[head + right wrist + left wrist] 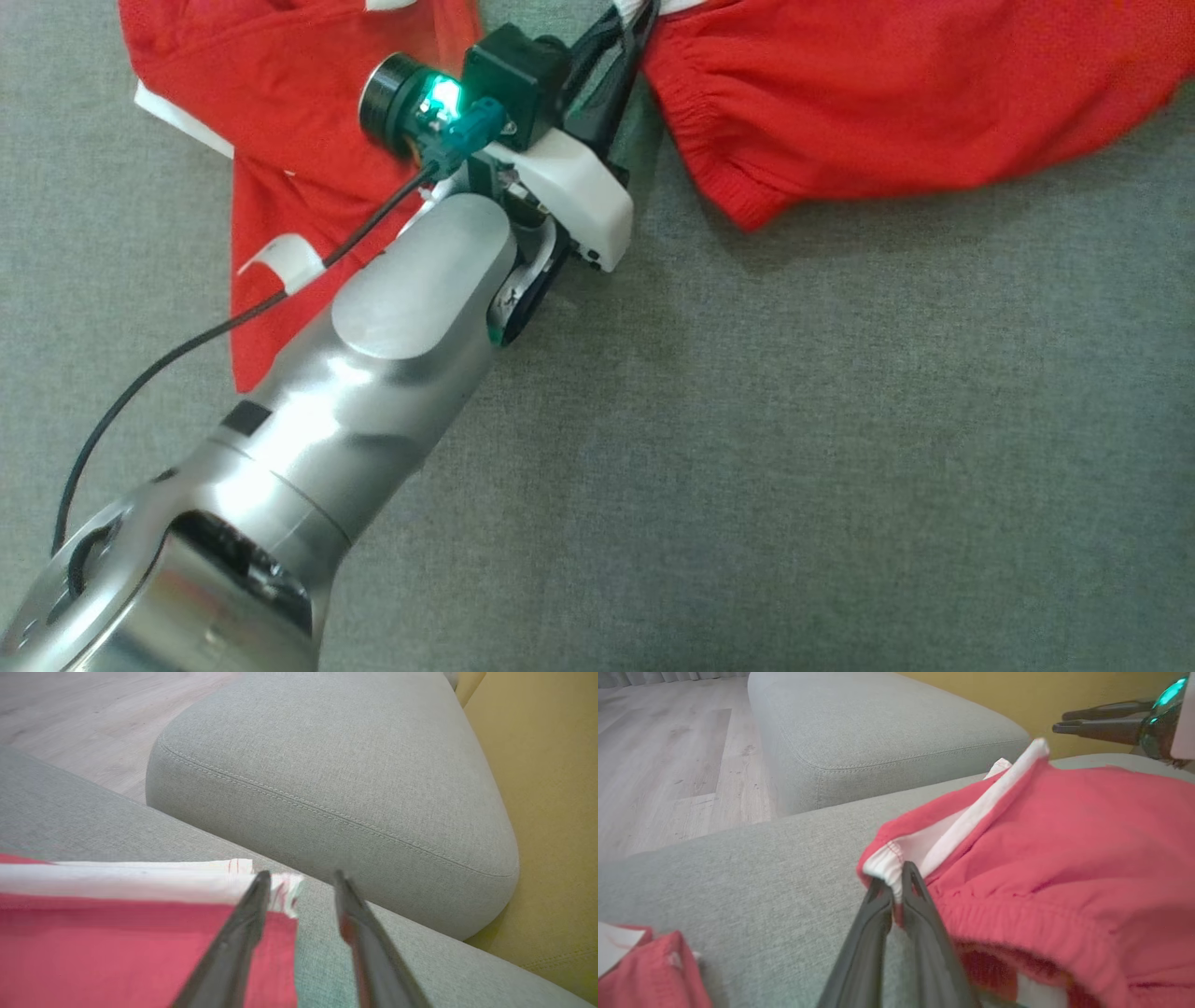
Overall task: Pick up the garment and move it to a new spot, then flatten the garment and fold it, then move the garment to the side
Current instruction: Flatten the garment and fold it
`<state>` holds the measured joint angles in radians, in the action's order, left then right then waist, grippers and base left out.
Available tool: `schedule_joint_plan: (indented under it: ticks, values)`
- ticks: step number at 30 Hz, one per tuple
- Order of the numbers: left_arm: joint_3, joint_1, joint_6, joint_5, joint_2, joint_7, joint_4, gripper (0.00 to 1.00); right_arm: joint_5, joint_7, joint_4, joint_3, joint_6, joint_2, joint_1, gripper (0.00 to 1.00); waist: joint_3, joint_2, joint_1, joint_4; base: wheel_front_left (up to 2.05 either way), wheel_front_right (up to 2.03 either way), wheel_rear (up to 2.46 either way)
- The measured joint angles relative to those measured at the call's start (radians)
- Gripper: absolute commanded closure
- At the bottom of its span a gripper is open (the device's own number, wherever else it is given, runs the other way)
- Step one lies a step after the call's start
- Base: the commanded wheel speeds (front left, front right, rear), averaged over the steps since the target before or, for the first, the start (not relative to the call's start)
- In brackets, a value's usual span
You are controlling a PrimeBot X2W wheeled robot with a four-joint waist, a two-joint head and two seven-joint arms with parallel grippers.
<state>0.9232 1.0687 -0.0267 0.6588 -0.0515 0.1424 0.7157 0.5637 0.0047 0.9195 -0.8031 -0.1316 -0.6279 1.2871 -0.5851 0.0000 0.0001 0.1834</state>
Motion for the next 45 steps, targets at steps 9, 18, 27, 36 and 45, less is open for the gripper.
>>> schedule_joint_plan:
  ticks: [9,18,27,36,45]
  values:
    - [-0.001,0.0,-0.026,0.0,0.004,0.056,0.075,0.0,0.016,-0.151,0.104,0.05,0.0,0.029,0.019,0.0,0.036,0.0,-0.0001,-0.022,0.0,0.0,0.0]
    - [-0.091,-0.04,-0.082,-0.001,-0.017,0.11,0.031,0.0,0.073,-0.253,0.076,0.147,0.0,0.099,-0.076,0.0,0.163,0.0001,-0.0002,-0.058,0.0,0.0,0.0]
    - [-0.314,-0.36,-0.16,-0.128,-0.103,0.111,-0.278,0.0,0.002,-0.256,-0.238,0.516,0.0,0.24,-0.446,0.0,0.328,0.0001,-0.0004,-0.11,0.0,0.0,0.0]
    - [-0.42,-0.671,-0.168,-0.219,-0.118,0.111,-0.347,0.0,-0.188,-0.256,-0.445,0.731,0.0,0.494,-0.889,0.0,0.449,0.0001,-0.0004,-0.151,0.0,0.0,0.0]
    - [-0.496,-0.863,-0.136,-0.291,-0.068,0.111,-0.376,0.0,-0.269,-0.256,-0.543,0.761,0.0,0.564,-1.145,0.0,0.506,0.0001,-0.0002,-0.178,0.0,0.0,0.0]
